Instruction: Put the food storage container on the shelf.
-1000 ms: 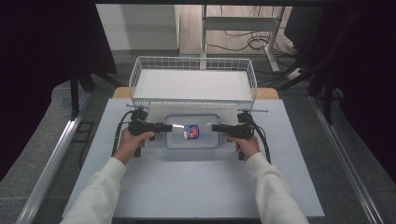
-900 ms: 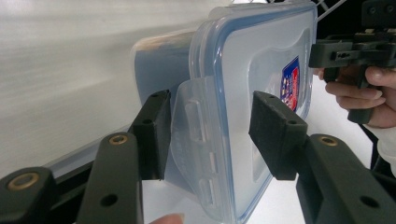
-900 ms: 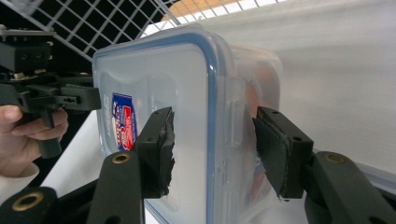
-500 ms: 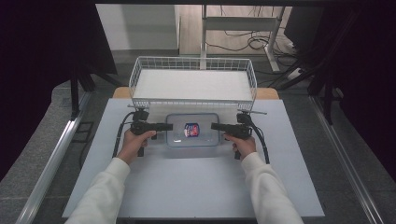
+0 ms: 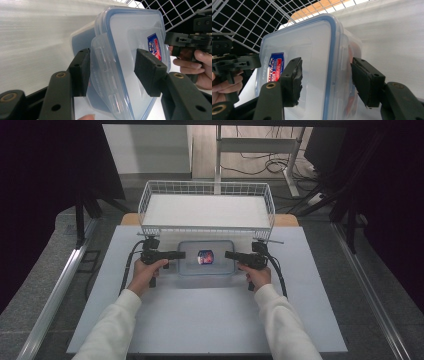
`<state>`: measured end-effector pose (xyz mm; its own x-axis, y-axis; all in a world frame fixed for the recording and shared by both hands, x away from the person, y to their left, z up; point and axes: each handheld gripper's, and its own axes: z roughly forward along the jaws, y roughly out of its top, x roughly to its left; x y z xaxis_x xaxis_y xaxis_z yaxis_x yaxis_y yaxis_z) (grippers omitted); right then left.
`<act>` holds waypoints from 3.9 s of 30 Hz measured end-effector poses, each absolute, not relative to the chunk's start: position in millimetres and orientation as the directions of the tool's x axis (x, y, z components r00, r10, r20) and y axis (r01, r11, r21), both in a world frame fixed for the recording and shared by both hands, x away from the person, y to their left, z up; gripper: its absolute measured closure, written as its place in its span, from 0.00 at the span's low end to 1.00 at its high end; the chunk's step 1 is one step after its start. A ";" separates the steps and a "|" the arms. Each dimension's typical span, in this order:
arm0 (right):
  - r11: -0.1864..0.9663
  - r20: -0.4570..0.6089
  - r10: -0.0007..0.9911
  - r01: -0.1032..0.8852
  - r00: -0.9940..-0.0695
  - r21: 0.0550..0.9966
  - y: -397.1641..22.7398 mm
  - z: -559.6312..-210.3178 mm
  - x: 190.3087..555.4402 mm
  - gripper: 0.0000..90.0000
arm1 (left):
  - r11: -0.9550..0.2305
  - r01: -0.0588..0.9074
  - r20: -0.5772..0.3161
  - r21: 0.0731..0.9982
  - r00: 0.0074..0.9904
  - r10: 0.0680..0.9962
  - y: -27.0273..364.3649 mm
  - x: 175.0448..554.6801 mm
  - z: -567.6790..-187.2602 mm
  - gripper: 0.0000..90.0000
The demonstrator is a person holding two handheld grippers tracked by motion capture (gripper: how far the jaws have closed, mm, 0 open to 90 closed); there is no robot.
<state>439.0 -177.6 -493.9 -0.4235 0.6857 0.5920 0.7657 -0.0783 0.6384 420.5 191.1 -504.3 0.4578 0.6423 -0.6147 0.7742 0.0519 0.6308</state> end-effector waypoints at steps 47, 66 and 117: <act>0.540 0.053 0.594 0.447 -0.803 0.713 -122.3 -483.4 329.4 0.99 | -0.314 0.583 -0.164 0.749 0.623 0.765 180.3 240.4 -491.7 0.31; 0.589 -0.025 0.639 0.467 -0.769 0.660 -78.5 -513.2 364.1 0.99 | -0.317 0.594 -0.168 0.740 0.619 0.767 182.4 242.5 -495.0 0.31; 0.444 0.015 0.774 0.559 -0.633 0.701 -63.3 -510.5 429.3 0.99 | -0.317 0.600 -0.171 0.735 0.616 0.769 184.0 248.1 -498.5 0.30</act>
